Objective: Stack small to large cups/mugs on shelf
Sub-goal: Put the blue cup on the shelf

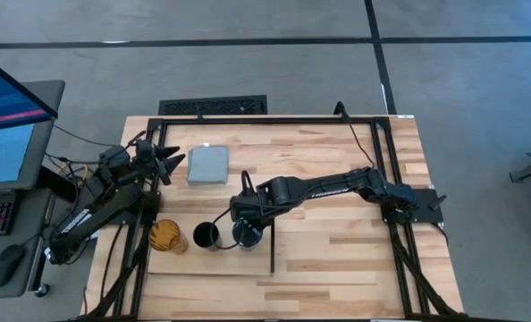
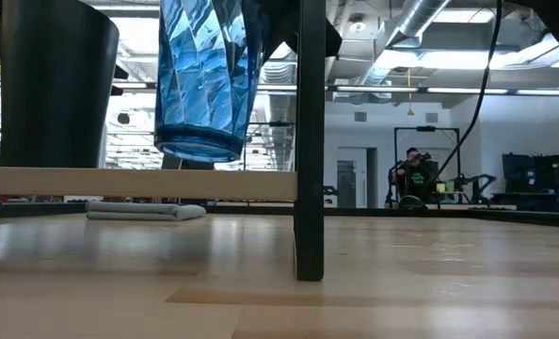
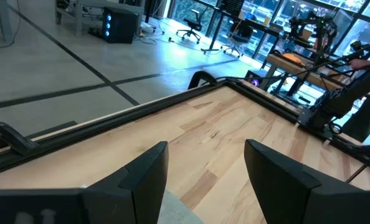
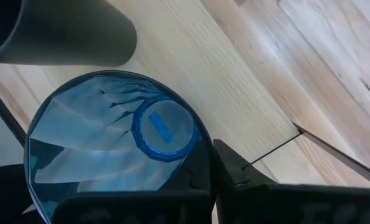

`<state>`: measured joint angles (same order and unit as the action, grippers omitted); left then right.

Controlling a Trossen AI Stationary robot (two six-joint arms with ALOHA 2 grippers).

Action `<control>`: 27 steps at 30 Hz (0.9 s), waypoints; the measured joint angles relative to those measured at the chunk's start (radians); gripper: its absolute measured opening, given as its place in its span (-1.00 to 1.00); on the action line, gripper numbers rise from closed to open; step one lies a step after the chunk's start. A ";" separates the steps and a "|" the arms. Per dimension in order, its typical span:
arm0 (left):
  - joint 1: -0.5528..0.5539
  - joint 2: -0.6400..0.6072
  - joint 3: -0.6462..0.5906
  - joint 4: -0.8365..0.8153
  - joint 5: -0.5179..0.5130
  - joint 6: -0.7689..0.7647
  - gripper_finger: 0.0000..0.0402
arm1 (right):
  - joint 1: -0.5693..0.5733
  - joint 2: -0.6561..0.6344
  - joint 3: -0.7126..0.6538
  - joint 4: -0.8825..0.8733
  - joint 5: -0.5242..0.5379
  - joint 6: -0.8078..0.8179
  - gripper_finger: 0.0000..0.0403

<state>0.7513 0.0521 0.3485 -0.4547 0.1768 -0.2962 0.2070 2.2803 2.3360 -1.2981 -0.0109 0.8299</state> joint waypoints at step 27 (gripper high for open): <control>0.000 0.000 0.000 0.000 -0.005 0.000 0.01 | 0.005 -0.001 -0.074 0.094 -0.034 0.035 -0.95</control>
<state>0.7514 0.0521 0.3489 -0.4545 0.1715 -0.2958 0.2115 2.2795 2.2620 -1.2042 -0.0452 0.8650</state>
